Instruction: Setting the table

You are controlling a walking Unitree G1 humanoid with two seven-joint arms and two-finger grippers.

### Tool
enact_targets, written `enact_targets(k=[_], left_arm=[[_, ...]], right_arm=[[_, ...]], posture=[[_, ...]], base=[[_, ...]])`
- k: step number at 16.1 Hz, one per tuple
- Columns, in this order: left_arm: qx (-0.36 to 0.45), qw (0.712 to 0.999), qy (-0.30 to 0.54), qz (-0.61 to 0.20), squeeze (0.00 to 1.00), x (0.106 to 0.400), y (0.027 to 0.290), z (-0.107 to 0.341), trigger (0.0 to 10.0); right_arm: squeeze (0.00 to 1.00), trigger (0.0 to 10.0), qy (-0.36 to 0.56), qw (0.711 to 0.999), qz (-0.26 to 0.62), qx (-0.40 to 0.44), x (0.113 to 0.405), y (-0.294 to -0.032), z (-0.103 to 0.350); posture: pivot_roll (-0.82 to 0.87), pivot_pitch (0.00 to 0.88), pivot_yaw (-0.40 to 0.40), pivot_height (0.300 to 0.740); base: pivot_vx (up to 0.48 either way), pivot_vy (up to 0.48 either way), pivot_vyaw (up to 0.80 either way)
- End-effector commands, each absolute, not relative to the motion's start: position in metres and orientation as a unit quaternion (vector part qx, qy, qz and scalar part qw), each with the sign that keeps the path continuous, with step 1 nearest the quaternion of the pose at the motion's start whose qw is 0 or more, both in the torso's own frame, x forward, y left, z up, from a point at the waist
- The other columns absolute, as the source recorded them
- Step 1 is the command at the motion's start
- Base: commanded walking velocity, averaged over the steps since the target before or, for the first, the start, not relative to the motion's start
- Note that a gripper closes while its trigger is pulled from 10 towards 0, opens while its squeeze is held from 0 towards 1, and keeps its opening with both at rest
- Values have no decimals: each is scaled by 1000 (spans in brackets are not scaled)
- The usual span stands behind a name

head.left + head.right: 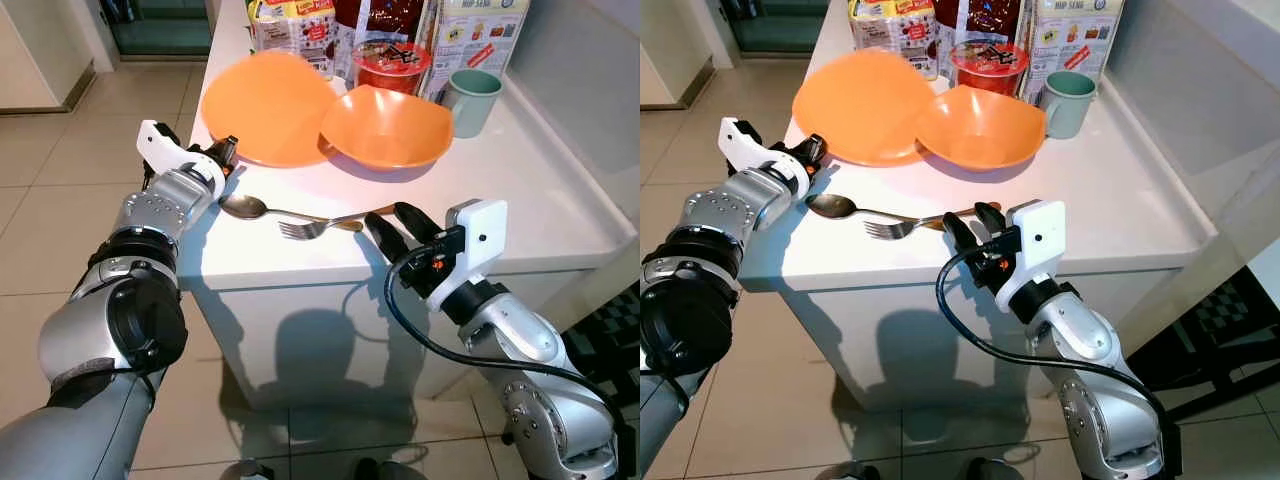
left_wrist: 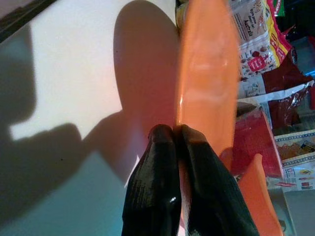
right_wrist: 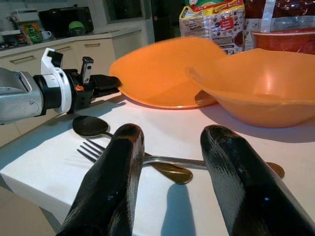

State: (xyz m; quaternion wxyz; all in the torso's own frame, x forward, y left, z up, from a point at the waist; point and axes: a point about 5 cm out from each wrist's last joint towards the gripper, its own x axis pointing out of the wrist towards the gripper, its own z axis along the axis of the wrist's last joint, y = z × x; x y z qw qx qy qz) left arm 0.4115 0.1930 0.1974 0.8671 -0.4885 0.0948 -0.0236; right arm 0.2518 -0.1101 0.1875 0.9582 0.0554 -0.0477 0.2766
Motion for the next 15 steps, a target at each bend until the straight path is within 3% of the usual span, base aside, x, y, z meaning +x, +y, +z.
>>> enact_targets(k=[1,12,15], left_arm=[[-491,863,114,-16,0,409,193,188,0],[-501,864,27,-34,0,400,220,217,0],[-501,863,-46,-42,0,389,230,236,0]], right_arm=[[0,10000,-57,955,284,55,251,-108,191],[0,10000,-80,954,283,60,266,-104,194],[0,10000,-94,952,283,65,271,-102,197]], posture=[[-4,83,10,740],[45,23,0,740],[54,5,-3,740]], base=[[0,0,0],[0,0,0],[0,0,0]])
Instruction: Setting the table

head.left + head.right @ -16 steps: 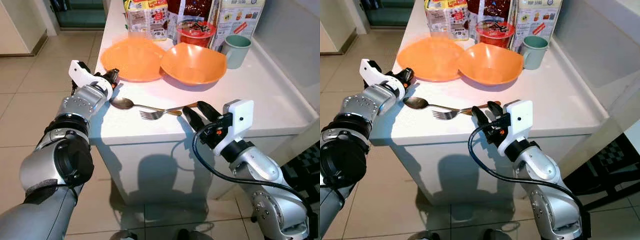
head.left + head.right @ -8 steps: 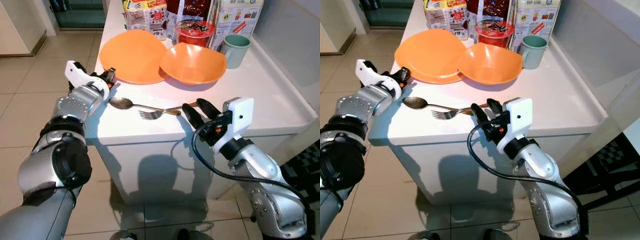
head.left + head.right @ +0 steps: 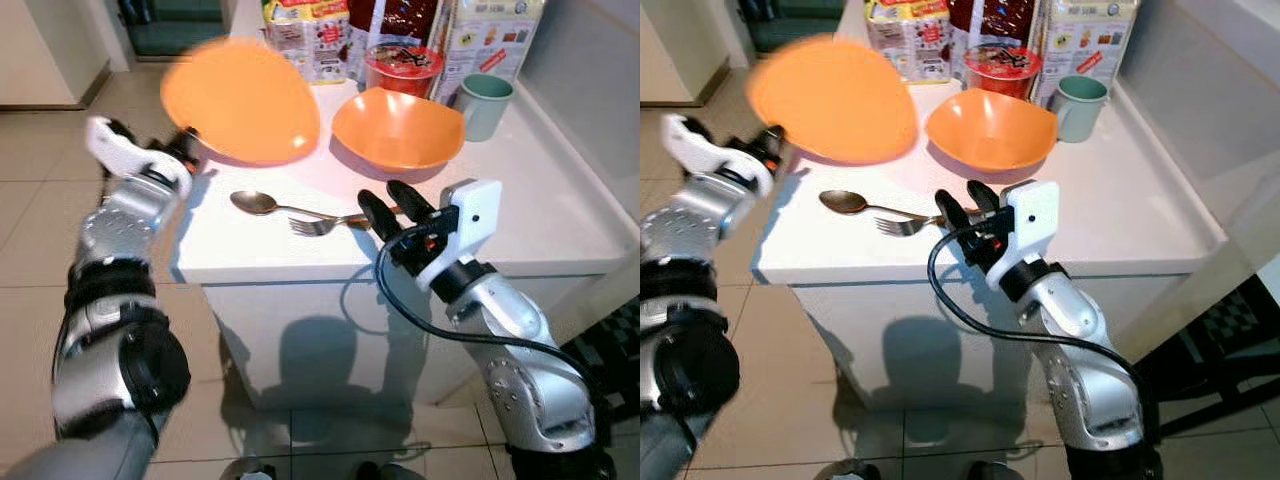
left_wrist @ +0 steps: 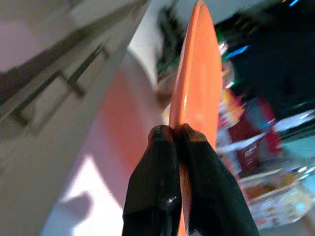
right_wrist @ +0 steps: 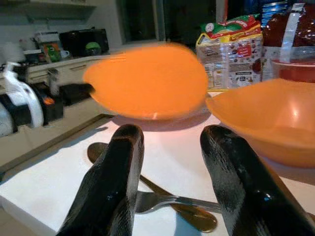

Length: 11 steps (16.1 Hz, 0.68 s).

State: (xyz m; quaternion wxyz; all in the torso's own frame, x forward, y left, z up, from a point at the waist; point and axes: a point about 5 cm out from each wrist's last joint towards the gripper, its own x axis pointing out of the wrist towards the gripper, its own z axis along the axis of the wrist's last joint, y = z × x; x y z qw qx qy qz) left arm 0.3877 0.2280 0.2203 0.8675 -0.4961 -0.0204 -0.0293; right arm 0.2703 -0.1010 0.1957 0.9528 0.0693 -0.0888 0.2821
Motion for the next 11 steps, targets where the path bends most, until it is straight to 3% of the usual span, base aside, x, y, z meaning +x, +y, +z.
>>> enact_targets(k=[1,5,9,11], left_arm=[[-503,861,-64,-45,0,385,232,241,0],[-465,872,-146,-48,0,364,240,265,0],[-377,899,-185,-125,0,336,218,279,0],[-367,885,-187,-218,0,314,190,283,0]], right_arm=[[0,10000,-97,952,284,67,272,-101,198],[0,10000,-111,951,280,68,276,-101,200],[0,10000,-138,962,219,89,282,-116,208],[0,10000,-142,964,183,129,282,-129,211]], posture=[[57,0,-4,740],[60,0,-5,740],[61,0,-5,740],[59,0,-6,740]], base=[[0,0,0],[0,0,0],[0,0,0],[0,0,0]])
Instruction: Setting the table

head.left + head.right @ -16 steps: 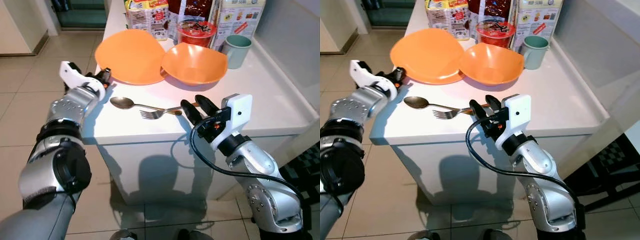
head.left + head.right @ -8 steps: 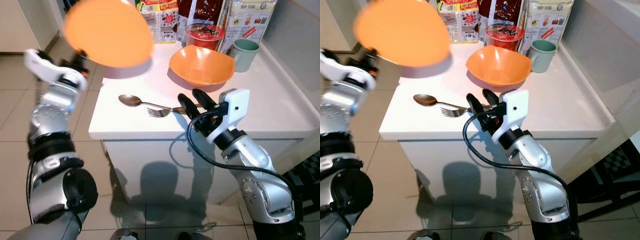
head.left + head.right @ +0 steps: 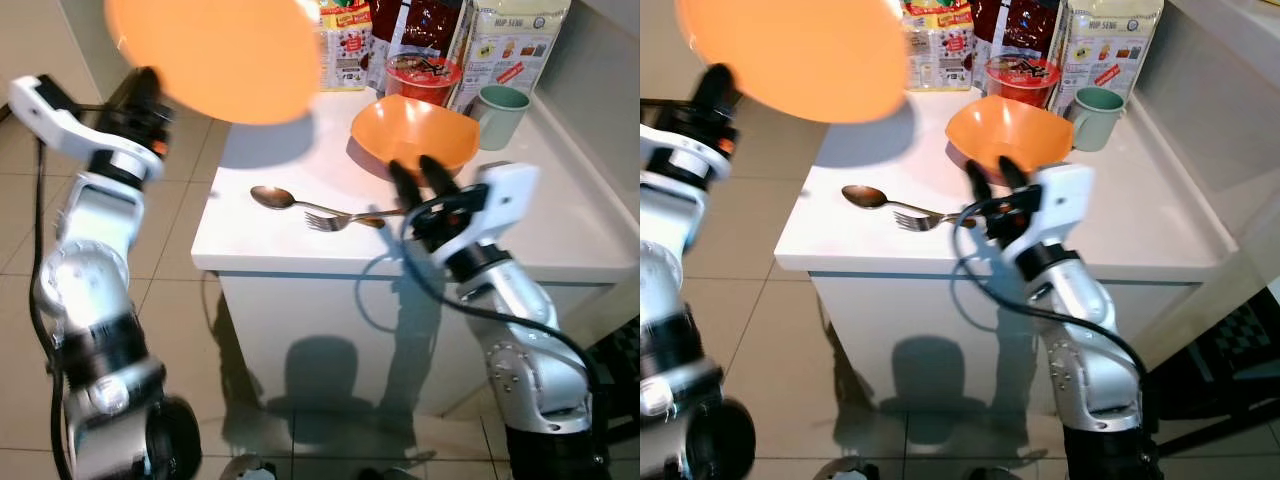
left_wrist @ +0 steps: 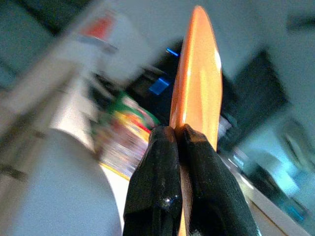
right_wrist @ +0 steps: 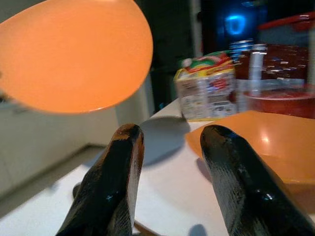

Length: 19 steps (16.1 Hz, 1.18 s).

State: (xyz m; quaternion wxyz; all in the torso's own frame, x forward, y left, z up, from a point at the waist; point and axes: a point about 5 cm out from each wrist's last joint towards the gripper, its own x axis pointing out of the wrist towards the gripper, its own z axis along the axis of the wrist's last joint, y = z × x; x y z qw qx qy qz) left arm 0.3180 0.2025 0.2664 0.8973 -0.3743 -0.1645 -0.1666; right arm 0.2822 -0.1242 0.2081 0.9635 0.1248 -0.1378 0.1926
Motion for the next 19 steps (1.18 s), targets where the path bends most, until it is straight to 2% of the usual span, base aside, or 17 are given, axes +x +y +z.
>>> enact_targets(k=[1,3,4,5,7,10,14,15,16,17,18,19], left_arm=[[-360,883,-179,-242,0,306,185,280,0],[-362,886,-174,-233,0,301,188,273,0],[-360,887,-173,-231,0,301,188,272,0],[-357,887,-168,-239,0,299,187,270,0],[-363,880,-163,-259,0,295,180,269,0],[-386,860,-171,-287,0,290,172,271,0],[-423,828,-180,-320,0,287,166,274,0],[-428,823,-174,-330,0,284,165,270,0],[-428,823,-169,-333,0,283,164,269,0],[-430,823,-163,-334,0,282,163,266,0],[-433,822,-163,-333,0,282,163,266,0],[-431,824,-159,-331,0,283,162,265,0]], right_arm=[[0,10000,-144,963,171,154,281,-134,213],[0,10000,-154,954,159,202,282,-147,219],[969,10000,-157,952,158,208,283,-151,221],[1000,10000,-164,944,165,233,285,-157,225],[1000,10000,-186,900,199,341,290,-167,242],[1000,10000,-162,864,256,402,296,-169,245],[1000,10000,-112,861,265,419,306,-164,239],[122,10000,-104,848,286,433,306,-161,241],[0,10000,-104,838,299,445,304,-160,244],[0,10000,-110,813,329,469,300,-158,250],[0,10000,-112,804,337,477,298,-158,251],[0,10000,-110,808,341,468,297,-158,251]], posture=[[59,0,-6,740],[57,0,-11,740],[59,0,-13,740],[59,0,-15,740],[57,0,-16,740],[57,0,-22,740],[60,0,-30,740],[60,0,-30,740],[60,0,-30,740],[60,0,-30,740],[60,0,-30,740],[58,0,-32,740]], base=[[0,0,0],[0,0,0],[0,0,0],[0,0,0],[0,0,0],[0,0,0],[0,0,0],[0,0,0],[0,0,0],[0,0,0],[0,0,0],[0,0,0]])
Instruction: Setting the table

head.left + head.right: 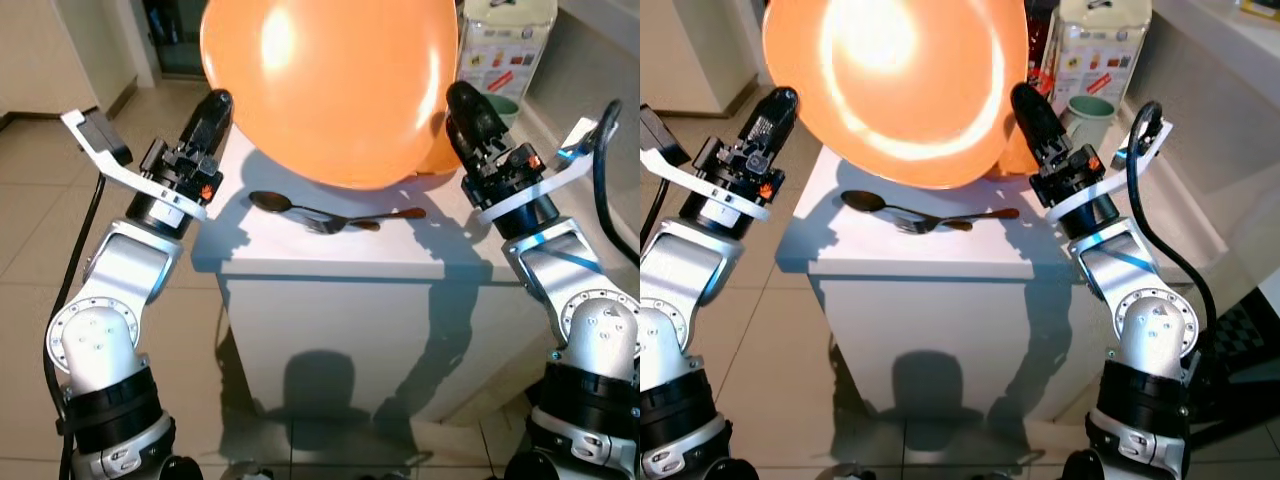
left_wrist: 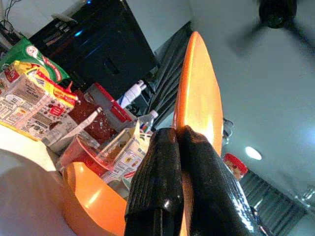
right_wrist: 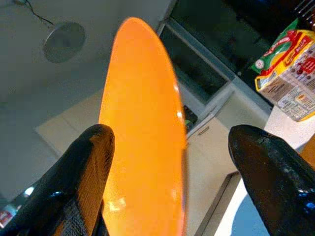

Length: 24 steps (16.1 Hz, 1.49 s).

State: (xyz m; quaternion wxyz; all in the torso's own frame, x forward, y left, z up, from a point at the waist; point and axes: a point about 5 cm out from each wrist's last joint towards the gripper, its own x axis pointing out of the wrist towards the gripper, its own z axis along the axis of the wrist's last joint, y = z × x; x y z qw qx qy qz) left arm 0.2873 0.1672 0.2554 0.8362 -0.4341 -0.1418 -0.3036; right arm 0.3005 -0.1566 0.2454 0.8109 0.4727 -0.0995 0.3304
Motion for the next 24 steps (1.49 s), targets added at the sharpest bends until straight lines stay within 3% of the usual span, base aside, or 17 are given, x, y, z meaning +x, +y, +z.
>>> enact_targets(k=[1,5,6,7,8,10,11,12,13,14,16,19,20,21,22,23,24], left_arm=[[-432,824,-159,-332,0,283,162,266,0],[-438,811,-166,-350,0,281,158,272,0],[-436,809,-164,-358,0,280,156,273,0],[-433,807,-160,-367,0,279,154,273,0],[-428,806,-152,-380,0,277,152,272,0],[-426,806,-148,-384,0,276,151,272,0],[-419,809,-141,-388,0,276,149,271,0],[-418,809,-141,-388,0,276,149,271,0],[-417,809,-140,-390,0,274,151,271,0],[-413,810,-137,-393,0,273,152,270,0],[-408,812,-133,-395,0,272,156,268,0],[-403,815,-131,-395,0,270,161,267,0],[-402,815,-131,-397,0,270,162,267,0],[-402,814,-129,-400,0,269,161,267,0],[-401,813,-127,-404,0,269,161,266,0],[-399,812,-125,-407,0,268,160,266,0],[-397,810,-119,-416,0,267,158,264,0]], right_arm=[[0,10000,-107,810,341,465,297,-157,250],[0,10000,-68,818,328,467,300,-155,239],[0,8392,-67,814,335,471,299,-153,239],[0,4471,-65,813,340,469,298,-152,239],[0,2196,-66,812,340,469,298,-151,240],[0,2157,-67,812,340,470,298,-151,240],[0,2784,-72,813,336,471,299,-153,242],[0,2784,-73,813,335,471,299,-153,243],[0,4157,-78,814,332,471,300,-156,245],[0,4549,-82,815,330,470,300,-159,246],[0,6431,-91,816,325,469,301,-165,249],[0,7843,-100,819,319,466,303,-172,252],[0,7725,-101,820,319,465,303,-173,252],[0,6980,-101,820,320,463,303,-174,253],[0,4431,-99,819,325,462,303,-173,253],[0,4431,-98,818,328,462,303,-173,253],[0,2706,-94,818,337,457,302,-171,252]], posture=[[57,0,-30,740],[58,0,-30,740],[58,0,-30,740],[58,0,-30,740],[58,0,-28,740],[58,0,-28,740],[59,0,-28,740],[59,0,-28,740],[59,0,-28,740],[59,0,-27,740],[59,0,-27,740],[59,0,-27,740],[59,0,-27,740],[59,0,-27,740],[59,0,-27,740],[59,0,-27,740],[59,0,-27,740]], base=[[0,0,0],[0,0,0],[0,0,0],[0,0,0],[0,0,0],[0,0,0],[0,0,0],[0,0,0],[0,0,0],[0,0,0],[0,0,0],[0,0,0],[0,0,0],[0,0,0],[0,0,0],[0,0,0],[0,0,0]])
